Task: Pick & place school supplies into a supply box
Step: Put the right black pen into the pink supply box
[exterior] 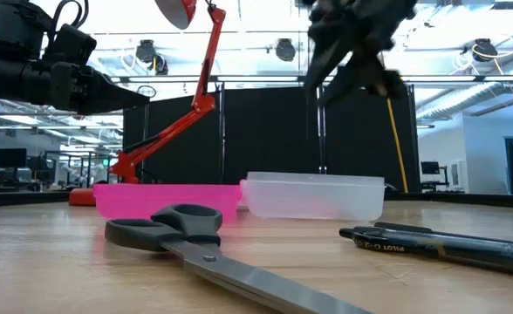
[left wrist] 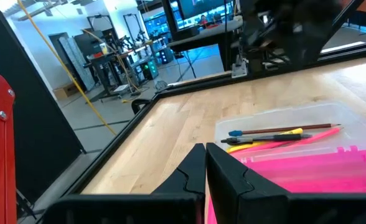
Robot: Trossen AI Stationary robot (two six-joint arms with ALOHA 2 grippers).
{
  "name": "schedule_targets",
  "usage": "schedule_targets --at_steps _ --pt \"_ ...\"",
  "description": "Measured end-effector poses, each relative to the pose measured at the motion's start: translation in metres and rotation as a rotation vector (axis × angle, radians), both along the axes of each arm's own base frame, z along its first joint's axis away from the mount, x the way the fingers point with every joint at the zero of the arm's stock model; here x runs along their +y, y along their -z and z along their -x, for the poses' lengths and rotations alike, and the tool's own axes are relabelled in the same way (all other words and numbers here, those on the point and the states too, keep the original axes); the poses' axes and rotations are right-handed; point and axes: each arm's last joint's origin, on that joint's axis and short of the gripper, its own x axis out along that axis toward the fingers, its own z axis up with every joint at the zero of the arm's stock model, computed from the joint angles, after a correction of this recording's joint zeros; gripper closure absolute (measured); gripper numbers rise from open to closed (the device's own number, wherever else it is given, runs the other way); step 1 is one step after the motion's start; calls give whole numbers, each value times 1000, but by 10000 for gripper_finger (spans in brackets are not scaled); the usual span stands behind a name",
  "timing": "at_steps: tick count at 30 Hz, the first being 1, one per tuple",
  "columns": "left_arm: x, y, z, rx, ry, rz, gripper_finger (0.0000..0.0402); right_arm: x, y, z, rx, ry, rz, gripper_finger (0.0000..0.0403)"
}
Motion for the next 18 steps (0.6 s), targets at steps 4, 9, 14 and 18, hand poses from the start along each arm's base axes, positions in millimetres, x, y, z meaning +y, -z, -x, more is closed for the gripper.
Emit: schedule_targets --at_steps 4,9,14,18 --pt "0 0 0 -4 -1 19 380 34 -1 10 -9 -46 3 352" --pt "0 0 0 -6 -1 23 380 70 13 18 38 -95 -22 396" --pt "0 0 0 -5 -1 26 380 100 26 17 18 -146 -88 402" --pt "0 0 0 -6 -3 22 380 115 18 8 -46 -163 -130 402"
